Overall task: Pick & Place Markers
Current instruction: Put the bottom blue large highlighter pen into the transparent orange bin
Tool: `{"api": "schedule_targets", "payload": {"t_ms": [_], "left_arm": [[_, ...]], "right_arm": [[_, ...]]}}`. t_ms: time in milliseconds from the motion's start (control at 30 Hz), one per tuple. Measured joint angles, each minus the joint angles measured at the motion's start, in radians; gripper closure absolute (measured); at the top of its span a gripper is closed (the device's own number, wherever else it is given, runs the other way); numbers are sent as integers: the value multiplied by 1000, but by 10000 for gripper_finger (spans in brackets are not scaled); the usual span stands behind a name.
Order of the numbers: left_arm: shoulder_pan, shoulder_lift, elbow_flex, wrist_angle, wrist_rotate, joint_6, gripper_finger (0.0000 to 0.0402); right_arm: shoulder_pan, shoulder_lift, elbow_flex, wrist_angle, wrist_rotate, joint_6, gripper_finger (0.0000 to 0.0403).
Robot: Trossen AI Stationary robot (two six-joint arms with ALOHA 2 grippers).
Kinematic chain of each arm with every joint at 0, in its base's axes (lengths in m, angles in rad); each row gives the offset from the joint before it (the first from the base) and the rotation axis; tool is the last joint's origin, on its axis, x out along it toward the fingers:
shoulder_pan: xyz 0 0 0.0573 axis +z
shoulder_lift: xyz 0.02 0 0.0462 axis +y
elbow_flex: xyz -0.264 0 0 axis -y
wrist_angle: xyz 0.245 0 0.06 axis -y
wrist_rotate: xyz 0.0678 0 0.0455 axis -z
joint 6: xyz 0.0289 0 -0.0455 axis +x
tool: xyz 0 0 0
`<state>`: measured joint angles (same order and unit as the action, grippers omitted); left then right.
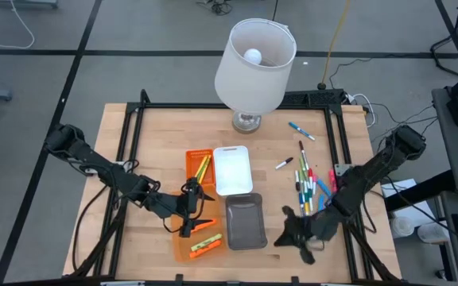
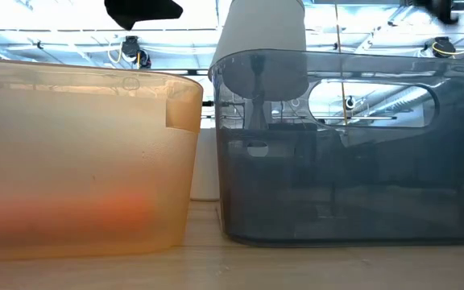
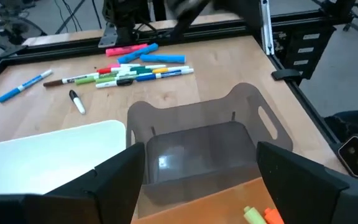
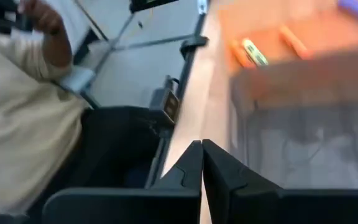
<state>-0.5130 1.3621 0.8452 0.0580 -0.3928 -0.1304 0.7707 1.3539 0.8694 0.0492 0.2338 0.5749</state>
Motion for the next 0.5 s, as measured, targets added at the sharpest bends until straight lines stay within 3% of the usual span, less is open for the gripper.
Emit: {"api": "schedule_targets", "payload": {"t_ms": [200, 300, 400, 500], "left_arm": [[8, 0, 0, 4, -1, -28, 92], [8, 0, 0, -4, -1, -30, 87], [8, 5, 0, -3, 0, -37, 81], [7, 9, 0, -8, 1, -37, 76]], "right_arm": [[53, 261, 463, -573, -32, -134, 403], [63, 388, 614, -892, -120, -67, 403], [58, 466, 641, -1175, -278, 106, 403], [48, 504, 570, -1373, -412, 184, 403]]}}
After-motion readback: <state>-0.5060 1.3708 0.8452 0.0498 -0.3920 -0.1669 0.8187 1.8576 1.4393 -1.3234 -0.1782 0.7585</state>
